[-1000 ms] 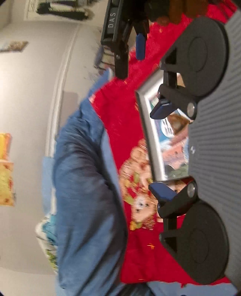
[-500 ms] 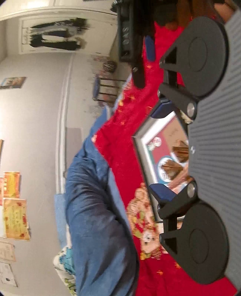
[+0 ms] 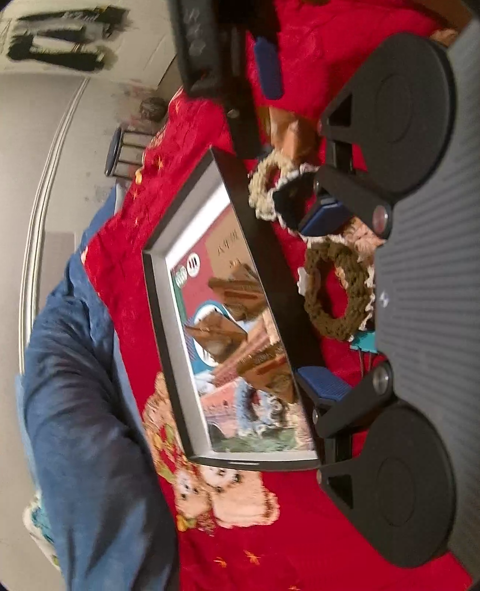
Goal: Organize objects
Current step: 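Grasp the brown knitted scrunchie with the left tool while the right grasps the black lace scrunchie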
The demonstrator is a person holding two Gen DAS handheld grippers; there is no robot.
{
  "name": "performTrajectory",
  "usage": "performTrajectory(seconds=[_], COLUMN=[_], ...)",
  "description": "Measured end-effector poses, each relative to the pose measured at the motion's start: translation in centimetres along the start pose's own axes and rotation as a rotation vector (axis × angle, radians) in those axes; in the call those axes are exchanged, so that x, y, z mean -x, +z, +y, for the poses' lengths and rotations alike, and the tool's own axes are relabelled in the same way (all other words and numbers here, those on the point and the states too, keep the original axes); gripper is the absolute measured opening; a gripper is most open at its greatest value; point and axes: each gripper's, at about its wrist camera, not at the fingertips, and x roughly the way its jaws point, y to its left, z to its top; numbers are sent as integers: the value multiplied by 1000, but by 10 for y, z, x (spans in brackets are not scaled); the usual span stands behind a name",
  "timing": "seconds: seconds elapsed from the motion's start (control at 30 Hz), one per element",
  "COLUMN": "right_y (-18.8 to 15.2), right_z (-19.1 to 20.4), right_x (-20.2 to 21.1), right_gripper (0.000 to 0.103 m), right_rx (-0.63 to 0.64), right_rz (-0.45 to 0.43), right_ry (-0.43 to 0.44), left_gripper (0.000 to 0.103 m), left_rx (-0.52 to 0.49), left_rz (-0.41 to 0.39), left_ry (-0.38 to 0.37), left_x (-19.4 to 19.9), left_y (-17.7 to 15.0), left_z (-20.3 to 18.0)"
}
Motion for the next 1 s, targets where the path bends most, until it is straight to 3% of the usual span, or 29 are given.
performTrajectory(seconds=[0.1, 0.3, 0.4, 0.53, 0.67, 0.73, 0.87, 1.0], right_y=[-7, -16, -16, -18, -19, -20, -20, -23], right_z=[14, 32, 34, 42, 52, 55, 57, 55], right_x=[-6, -18, -12, -6, -20, -29, -43, -53], right_gripper=[83, 83, 80, 80, 79, 79, 76, 68], right_rx=[65, 140, 145, 186, 235, 257, 290, 282], right_rz=[42, 66, 54, 34, 44, 36, 48, 92], right_ry=[28, -18, 19, 80, 46, 1, -59, -44], left_gripper=[85, 84, 77, 57, 44, 32, 23, 24], left_rx=[6, -23, -63, -46, -29, -16, 4, 22], left_rz=[26, 71, 99, 95, 104, 106, 116, 121], left_ry=[-5, -7, -5, -28, -60, -67, -65, -57], left_x=[-8, -25, -34, -35, -36, -35, -33, -29], left_y=[-5, -12, -18, -19, -19, -18, -15, -13], left_z=[3, -3, -7, -6, -3, -2, 3, 6])
